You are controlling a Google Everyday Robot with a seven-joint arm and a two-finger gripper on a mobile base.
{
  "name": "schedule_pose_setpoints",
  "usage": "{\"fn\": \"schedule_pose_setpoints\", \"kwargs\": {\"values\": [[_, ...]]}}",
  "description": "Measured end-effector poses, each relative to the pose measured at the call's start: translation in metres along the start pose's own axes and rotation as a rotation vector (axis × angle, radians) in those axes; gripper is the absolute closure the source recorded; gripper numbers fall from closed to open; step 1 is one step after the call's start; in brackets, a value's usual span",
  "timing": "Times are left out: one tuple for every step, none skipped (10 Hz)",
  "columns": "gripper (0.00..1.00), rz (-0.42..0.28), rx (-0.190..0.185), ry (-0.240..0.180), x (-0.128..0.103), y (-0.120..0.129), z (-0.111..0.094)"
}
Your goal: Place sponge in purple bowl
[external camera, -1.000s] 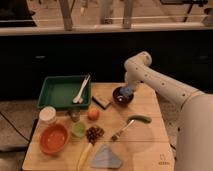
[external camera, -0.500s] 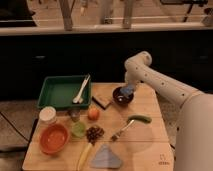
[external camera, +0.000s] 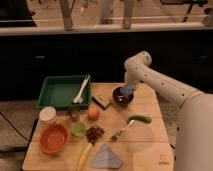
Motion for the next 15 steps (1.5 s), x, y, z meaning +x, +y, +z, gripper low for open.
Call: {"fn": "schedule_pose_setpoints", "kwargs": {"values": [[0.96, -0.005, 0.001, 0.0, 0.0002, -0.0004, 0.0], [0.96, -0.009, 0.001, 0.0, 0.0004, -0.0005, 0.0002], [0.96, -0.016, 0.002, 0.001, 0.0011, -0.0007, 0.0002], [0.96, -0.02, 0.001, 0.0, 0.0006, -0.0007, 0.0008], [0.96, -0.024, 0.002, 0.0, 0.0003, -0.001, 0.0007], [0.96, -0.028, 0.002, 0.0, -0.0001, -0.001, 0.0006], [0.96, -0.034, 0.002, 0.001, -0.0005, -0.001, 0.0], [0.96, -0.038, 0.002, 0.001, -0.0004, -0.001, 0.0001], [0.96, -0.043, 0.003, 0.001, -0.0005, -0.0012, 0.0001], [0.96, -0.051, 0.003, 0.001, -0.0006, -0.001, 0.0003], [0.96, -0.06, 0.004, 0.002, -0.0004, -0.0014, -0.0001], [0.96, -0.063, 0.004, 0.002, 0.0001, -0.0015, -0.0002], [0.96, -0.065, 0.004, 0.003, 0.0006, -0.0016, -0.0003], [0.96, -0.068, 0.004, 0.003, 0.0009, -0.0014, -0.0001], [0.96, -0.073, 0.005, 0.003, 0.0007, -0.0019, -0.0001]]}}
